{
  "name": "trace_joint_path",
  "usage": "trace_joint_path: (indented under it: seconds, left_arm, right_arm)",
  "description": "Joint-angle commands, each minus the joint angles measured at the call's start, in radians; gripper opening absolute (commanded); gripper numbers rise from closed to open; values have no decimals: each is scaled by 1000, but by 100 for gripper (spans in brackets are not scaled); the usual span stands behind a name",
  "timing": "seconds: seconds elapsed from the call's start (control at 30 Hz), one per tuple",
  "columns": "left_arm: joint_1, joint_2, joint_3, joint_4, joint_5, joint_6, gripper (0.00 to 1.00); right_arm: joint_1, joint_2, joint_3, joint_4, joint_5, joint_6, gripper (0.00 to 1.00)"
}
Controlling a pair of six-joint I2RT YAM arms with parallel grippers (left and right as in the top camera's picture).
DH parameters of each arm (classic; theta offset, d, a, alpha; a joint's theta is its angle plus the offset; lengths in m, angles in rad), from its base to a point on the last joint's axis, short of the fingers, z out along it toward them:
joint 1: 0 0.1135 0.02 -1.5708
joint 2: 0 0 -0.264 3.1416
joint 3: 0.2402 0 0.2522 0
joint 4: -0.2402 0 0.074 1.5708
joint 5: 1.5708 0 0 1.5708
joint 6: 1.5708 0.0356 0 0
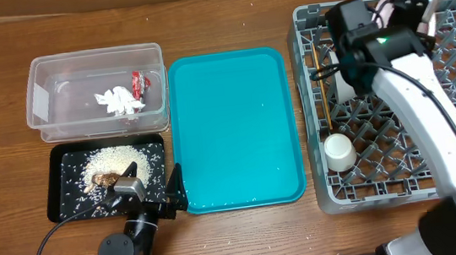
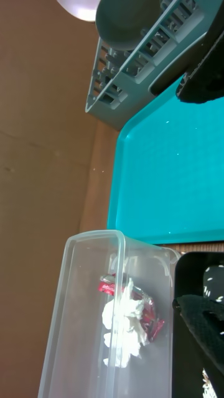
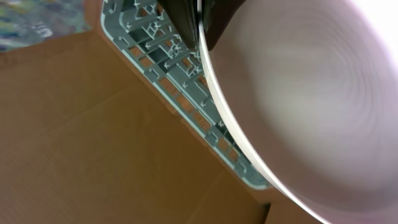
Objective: Sort waste into correct bins and load items into the dishwasher
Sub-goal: 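Lift the pink-rimmed plate with right gripper over the dish rack, then set the plate upright in the rack beside the pink bowl and release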
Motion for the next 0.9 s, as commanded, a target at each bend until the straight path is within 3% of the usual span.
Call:
trace_joint_path:
  seconds: [0.0, 0.27, 0.43, 0.8, 0.87]
  left_arm:
    - [5, -11, -4, 0, 14, -3, 100]
    - [5, -11, -4, 0, 14, -3, 100]
    - [5, -11, -4, 0, 14, -3, 100]
    - [5, -11, -4, 0, 14, -3, 100]
    - [5, -11, -4, 0, 14, -3, 100]
  right_arm:
    - [5, 43, 0, -2, 55, 8, 4]
    - [23, 93, 0, -14, 27, 8, 6]
    - [33, 94, 0, -46, 26, 8, 15]
    - [113, 90, 1, -85, 47, 8, 16]
    - [134, 90, 1, -79, 81, 8, 24]
